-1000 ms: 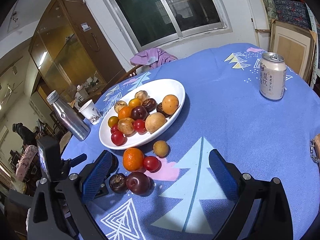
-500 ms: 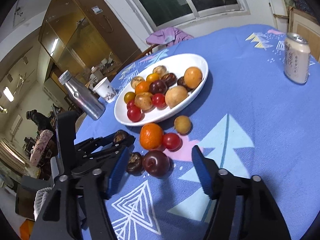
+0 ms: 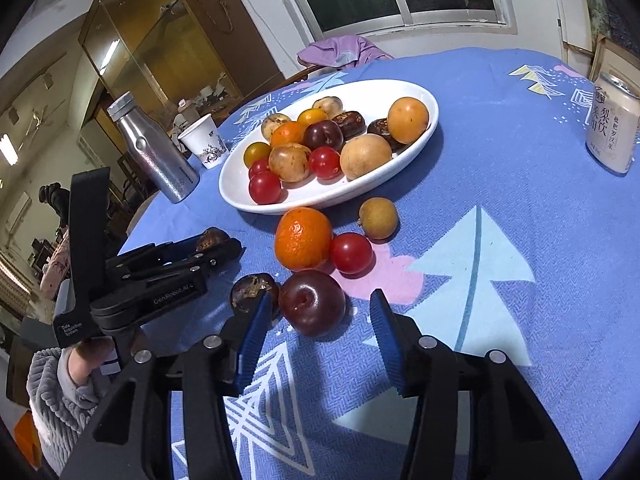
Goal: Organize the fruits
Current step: 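Grasp a mangosteen with the left gripper while the right gripper grasps a dark red plum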
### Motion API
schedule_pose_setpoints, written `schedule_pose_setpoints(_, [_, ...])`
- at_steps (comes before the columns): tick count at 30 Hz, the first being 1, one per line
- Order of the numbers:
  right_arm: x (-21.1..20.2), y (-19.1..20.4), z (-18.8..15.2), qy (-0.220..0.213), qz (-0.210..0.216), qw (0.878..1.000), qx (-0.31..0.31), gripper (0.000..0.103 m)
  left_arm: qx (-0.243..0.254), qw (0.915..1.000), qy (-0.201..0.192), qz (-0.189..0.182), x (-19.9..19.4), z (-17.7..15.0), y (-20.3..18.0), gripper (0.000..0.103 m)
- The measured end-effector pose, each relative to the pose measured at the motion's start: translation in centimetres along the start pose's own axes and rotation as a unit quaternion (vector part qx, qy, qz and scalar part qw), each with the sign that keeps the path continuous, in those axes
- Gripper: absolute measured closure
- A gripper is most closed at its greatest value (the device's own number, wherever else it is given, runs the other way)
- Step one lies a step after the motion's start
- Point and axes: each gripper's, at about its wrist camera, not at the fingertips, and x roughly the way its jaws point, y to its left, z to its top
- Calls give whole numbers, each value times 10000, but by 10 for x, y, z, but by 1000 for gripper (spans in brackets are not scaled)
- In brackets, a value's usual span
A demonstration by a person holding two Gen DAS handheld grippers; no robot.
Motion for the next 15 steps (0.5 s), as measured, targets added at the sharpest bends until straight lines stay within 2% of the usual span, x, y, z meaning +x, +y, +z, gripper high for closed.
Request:
schedule_pose_setpoints(6, [10, 6, -3, 73, -23, 9999, -129, 51, 10, 10000, 18, 19, 1, 0, -1, 57])
schedule_pose_setpoints(10, [18, 7, -4, 144, -61, 9997, -181, 64, 50, 10000, 9, 47, 2, -1, -2, 57])
schedule_pose_setpoints(15, [16, 4, -4, 163, 30, 9998, -95, 65, -4, 10000, -33, -14, 1, -2, -1, 57])
